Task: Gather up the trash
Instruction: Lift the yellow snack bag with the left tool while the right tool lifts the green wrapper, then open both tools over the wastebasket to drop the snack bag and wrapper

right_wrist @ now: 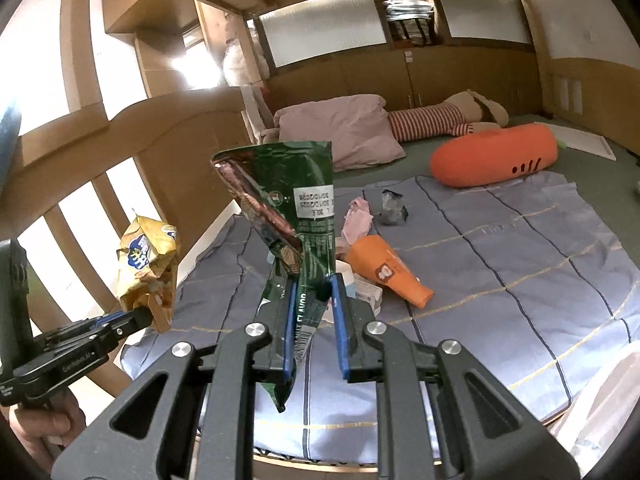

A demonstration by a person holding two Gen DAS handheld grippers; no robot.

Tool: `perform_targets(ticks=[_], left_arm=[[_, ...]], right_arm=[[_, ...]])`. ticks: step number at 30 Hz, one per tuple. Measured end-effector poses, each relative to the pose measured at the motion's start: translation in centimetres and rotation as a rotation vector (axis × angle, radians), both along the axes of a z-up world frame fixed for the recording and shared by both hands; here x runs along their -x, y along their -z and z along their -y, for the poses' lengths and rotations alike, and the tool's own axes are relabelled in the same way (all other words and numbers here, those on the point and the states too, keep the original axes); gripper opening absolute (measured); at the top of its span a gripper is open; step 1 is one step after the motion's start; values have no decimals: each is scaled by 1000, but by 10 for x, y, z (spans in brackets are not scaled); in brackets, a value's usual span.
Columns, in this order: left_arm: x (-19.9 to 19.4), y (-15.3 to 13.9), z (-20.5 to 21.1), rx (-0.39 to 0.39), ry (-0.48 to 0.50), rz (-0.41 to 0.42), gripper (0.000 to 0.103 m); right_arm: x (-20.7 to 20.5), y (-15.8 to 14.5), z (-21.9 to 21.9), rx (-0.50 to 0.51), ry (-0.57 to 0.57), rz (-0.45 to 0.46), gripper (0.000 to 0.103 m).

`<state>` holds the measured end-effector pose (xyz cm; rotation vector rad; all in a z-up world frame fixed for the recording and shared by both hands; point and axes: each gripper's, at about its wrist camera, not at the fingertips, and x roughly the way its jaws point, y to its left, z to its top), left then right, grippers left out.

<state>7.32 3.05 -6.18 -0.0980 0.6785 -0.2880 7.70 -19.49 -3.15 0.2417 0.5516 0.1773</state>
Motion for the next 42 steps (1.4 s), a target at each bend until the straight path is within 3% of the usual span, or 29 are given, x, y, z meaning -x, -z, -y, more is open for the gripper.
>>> perform_targets(ticks=[26,31,33,37,42], left_arm=[[-4,-2,5,-19,26,-4,17],[-3,-4,8,-20,49,12,17],[-1,-6,14,-9,92,21,17],[5,-10,41,-3,229,24,17],[35,-29,126,-15,482,52,17]], right_arm=[[-3,3,2,-3,8,-15,18],[-1,-2,12,-51,2,-12,18],[14,-17,30,-85,7,7,18],[58,-46,72,-47,64,60,19],[121,-52,145,26,219,26,20]])
